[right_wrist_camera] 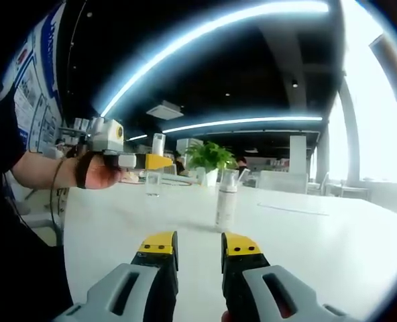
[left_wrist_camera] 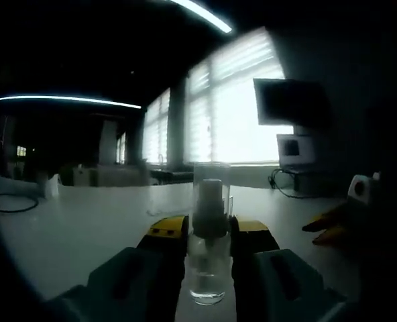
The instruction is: Clamp pump bottle remove cover press pump head put on cover
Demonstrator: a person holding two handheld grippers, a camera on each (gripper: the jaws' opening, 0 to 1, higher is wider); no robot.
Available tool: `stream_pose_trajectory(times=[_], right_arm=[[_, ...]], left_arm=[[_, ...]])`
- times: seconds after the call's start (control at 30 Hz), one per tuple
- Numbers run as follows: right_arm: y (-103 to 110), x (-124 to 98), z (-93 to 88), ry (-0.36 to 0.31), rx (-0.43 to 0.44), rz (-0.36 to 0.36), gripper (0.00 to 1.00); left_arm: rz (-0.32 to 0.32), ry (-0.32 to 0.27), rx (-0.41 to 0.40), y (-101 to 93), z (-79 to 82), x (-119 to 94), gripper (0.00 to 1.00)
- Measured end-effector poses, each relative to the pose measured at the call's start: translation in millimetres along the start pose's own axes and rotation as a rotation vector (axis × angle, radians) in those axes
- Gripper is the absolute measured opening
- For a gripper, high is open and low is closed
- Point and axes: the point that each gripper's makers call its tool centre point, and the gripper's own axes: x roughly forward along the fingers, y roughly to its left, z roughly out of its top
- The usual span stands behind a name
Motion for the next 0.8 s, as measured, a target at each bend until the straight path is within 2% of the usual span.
stream_pose_trajectory(times=[0.1, 0.3, 0.4, 0.5, 0.53, 0.67, 0.8], right_arm=[[0.3, 0.1, -0.3, 0.002, -0.001, 0.000, 0.20], [1.5, 0.1, -0.6, 0.006, -0.003, 0.001, 0.20], [1.4, 0.2, -0.9, 0.008, -0.004, 0.002, 0.20], [2.3, 0.2, -0.8, 0.009, -0.004, 0.002, 0.20], [2.4, 0.2, -0.9, 0.009, -0.004, 0.002, 0.20], [3.2, 0.2, -0.8, 0.011, -0.005, 0.003, 0.20], [5.2, 0.5, -0.8, 0.014, -0.007, 0.003, 0.20]], left_arm=[[-0.008, -0.003, 0.006, -3.2, 2.2, -5.7, 0.16], [-0.022, -0.002, -0.065, -7.4, -1.9, -13.9, 0.16], [-0.049, 0.011, -0.111, -11.8, -6.7, -18.4, 0.16], [-0.067, -0.006, -0.162, -12.8, -6.3, -23.9, 0.16], [-0.071, -0.011, -0.165, -8.5, -6.4, -24.9, 0.16], [-0.073, -0.026, -0.132, -12.8, -4.4, -31.7, 0.16], [-0.091, -0.027, -0.120, -10.8, -9.4, -35.3, 0.16]])
